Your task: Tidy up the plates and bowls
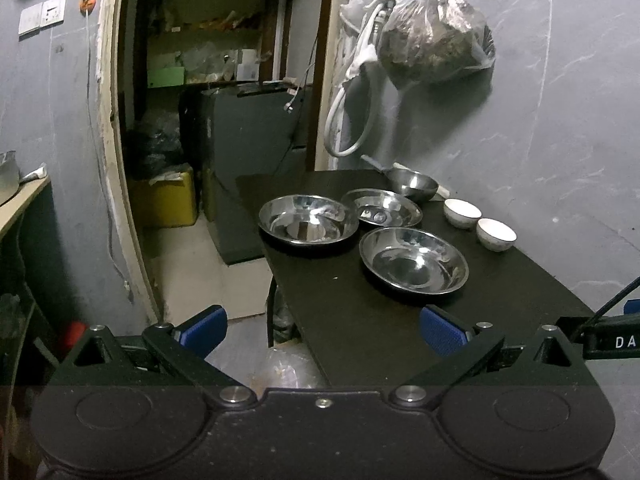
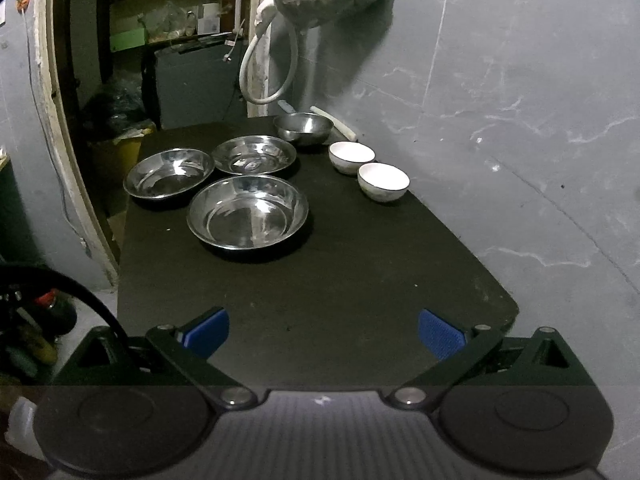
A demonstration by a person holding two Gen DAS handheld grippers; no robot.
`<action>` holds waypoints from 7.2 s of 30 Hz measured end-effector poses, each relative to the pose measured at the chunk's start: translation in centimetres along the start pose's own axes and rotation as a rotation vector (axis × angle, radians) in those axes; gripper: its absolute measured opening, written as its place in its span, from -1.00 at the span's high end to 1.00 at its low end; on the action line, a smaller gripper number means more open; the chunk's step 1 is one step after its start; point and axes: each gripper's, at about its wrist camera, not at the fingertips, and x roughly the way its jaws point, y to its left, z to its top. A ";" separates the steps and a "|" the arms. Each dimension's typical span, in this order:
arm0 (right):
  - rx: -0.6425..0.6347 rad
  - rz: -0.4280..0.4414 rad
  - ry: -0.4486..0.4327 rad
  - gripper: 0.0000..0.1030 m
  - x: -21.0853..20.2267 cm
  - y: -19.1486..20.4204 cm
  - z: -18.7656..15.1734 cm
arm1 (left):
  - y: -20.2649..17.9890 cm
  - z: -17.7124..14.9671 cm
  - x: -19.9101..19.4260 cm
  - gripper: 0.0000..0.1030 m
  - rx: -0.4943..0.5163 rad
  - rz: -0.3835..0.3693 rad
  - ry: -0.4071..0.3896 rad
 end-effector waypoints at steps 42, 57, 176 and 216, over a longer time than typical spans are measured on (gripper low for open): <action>-0.051 0.431 0.019 -1.00 17.2 1.9 11.7 | 6.5 9.9 19.3 -0.98 -0.188 0.165 0.205; -0.104 0.409 -0.002 -0.97 23.8 10.2 15.6 | 10.5 12.8 31.9 -0.97 -0.070 -0.023 0.137; 0.322 0.109 0.007 -0.98 21.3 -0.8 8.9 | -0.9 10.8 30.3 -0.98 0.068 -0.175 0.252; 0.244 0.263 0.000 -0.54 32.8 0.6 16.4 | -0.2 15.3 41.0 -0.65 -0.075 -0.185 0.184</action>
